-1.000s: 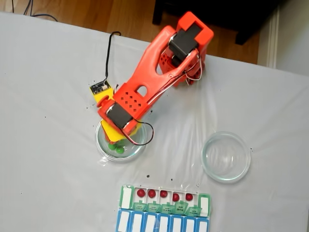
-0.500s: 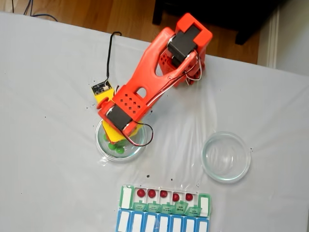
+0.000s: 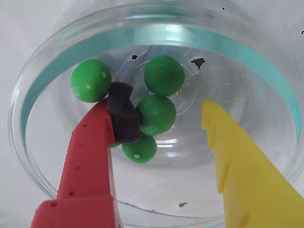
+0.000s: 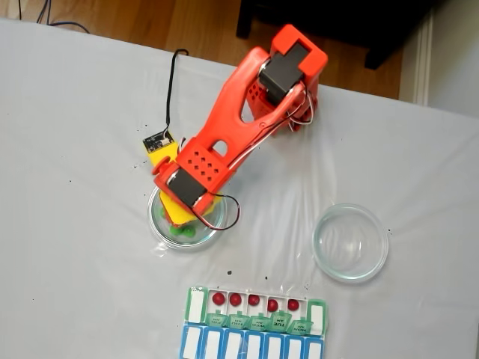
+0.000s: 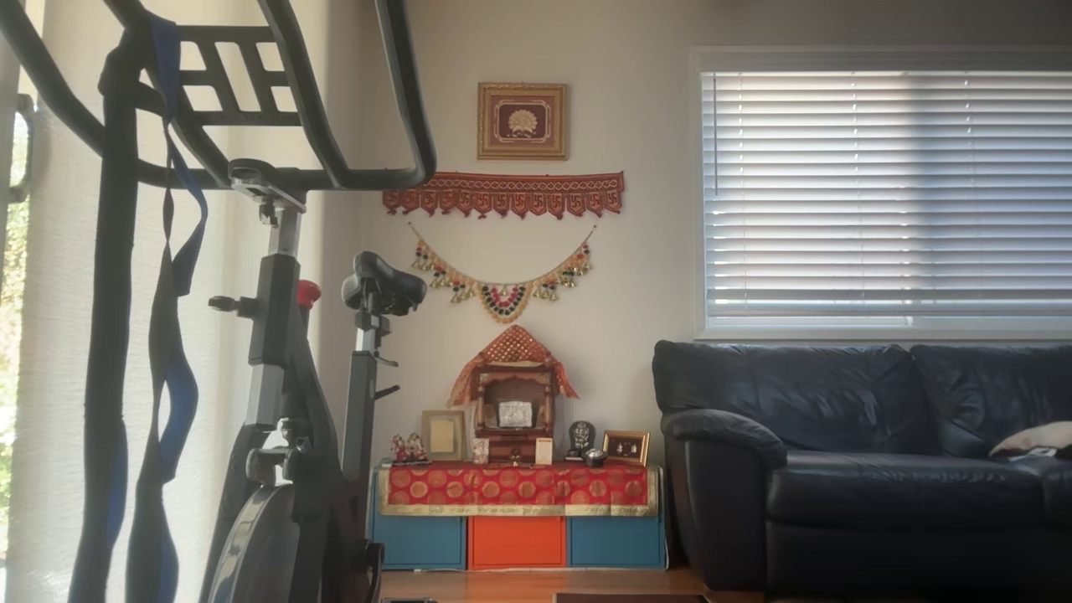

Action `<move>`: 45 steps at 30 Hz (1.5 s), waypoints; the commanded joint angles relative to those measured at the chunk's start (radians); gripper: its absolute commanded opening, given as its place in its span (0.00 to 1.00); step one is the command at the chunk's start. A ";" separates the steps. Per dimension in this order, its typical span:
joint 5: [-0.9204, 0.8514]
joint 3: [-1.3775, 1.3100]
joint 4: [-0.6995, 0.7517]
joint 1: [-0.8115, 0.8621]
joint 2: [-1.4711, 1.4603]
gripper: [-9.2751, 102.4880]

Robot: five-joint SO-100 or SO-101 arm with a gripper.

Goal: Sort medicines into box.

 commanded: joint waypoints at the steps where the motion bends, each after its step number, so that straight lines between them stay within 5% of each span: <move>1: -0.008 -0.017 -0.012 -0.008 0.035 0.30; 45: -0.031 -0.009 0.009 -0.025 0.038 0.23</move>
